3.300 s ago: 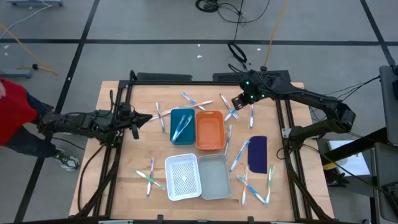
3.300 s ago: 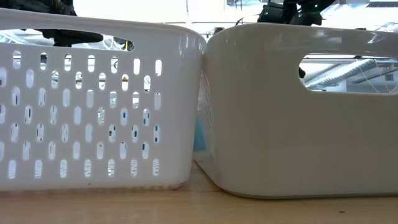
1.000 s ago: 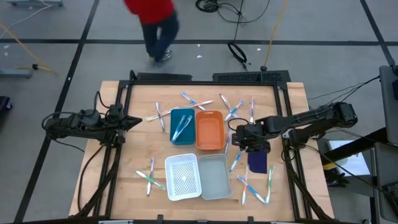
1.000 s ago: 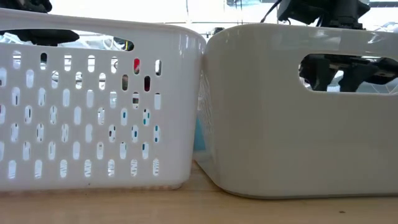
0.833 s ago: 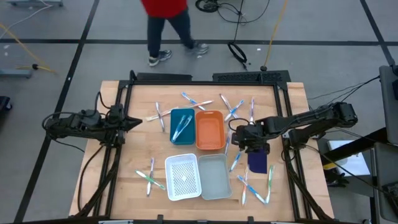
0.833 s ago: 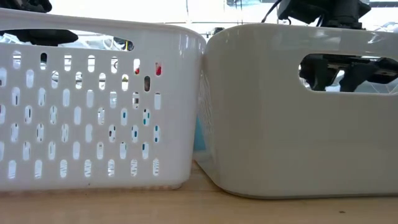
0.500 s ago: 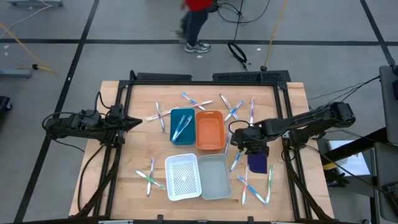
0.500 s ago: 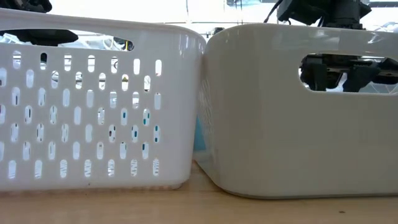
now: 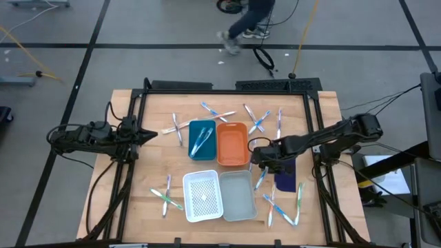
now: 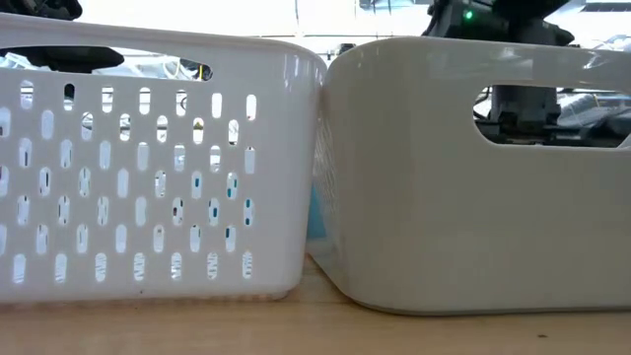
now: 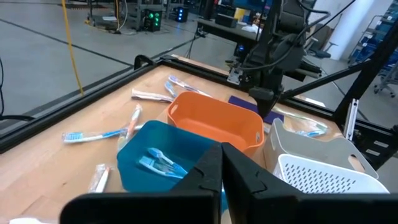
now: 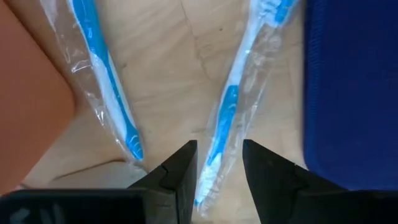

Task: Pick & Place Toothbrushes
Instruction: Put the blue toothbrush into the blue bin

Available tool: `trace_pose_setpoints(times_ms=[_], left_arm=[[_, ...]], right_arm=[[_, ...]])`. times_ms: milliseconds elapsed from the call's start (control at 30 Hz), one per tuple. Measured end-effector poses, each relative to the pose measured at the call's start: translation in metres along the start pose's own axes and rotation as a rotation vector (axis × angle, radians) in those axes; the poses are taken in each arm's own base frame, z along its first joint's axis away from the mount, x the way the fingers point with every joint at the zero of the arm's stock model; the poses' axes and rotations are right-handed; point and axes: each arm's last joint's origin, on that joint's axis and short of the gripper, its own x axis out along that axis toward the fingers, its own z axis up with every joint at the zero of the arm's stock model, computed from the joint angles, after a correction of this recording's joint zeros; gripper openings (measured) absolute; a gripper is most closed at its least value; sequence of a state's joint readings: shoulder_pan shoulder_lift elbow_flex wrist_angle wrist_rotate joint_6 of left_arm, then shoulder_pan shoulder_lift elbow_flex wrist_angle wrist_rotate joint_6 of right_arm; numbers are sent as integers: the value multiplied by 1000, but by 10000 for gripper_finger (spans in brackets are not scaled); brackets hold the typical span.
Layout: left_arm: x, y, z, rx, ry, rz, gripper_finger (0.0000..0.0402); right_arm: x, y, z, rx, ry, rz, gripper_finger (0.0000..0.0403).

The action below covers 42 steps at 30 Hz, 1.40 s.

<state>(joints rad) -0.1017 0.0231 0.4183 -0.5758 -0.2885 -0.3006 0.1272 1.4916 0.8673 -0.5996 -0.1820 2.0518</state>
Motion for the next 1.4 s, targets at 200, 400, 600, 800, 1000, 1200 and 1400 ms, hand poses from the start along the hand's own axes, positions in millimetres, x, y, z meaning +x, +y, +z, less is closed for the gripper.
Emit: trace_pose_setpoints(times_ms=[200, 400, 600, 800, 1000, 1200, 1400], left_arm=[[0, 0, 0, -8, 0, -2, 11], [0, 0, 0, -9, 0, -2, 16], [0, 0, 0, -16, -1, -4, 17], [0, 0, 0, -17, -1, -3, 17], [0, 0, 0, -17, -1, -4, 17], [0, 0, 0, -16, -1, -3, 17], [0, 0, 0, -16, -1, -3, 17]], right_arm=[[11, -1, 1, 13, -26, -54, 121], [18, 1, 2, 14, -48, -46, 121], [30, 6, 2, 11, -47, -46, 121], [34, 6, 3, 11, -55, -62, 120], [34, 5, 4, 7, -61, -70, 86], [35, 4, 4, -7, -81, -72, 24], [34, 4, 4, -18, -83, -63, 14]])
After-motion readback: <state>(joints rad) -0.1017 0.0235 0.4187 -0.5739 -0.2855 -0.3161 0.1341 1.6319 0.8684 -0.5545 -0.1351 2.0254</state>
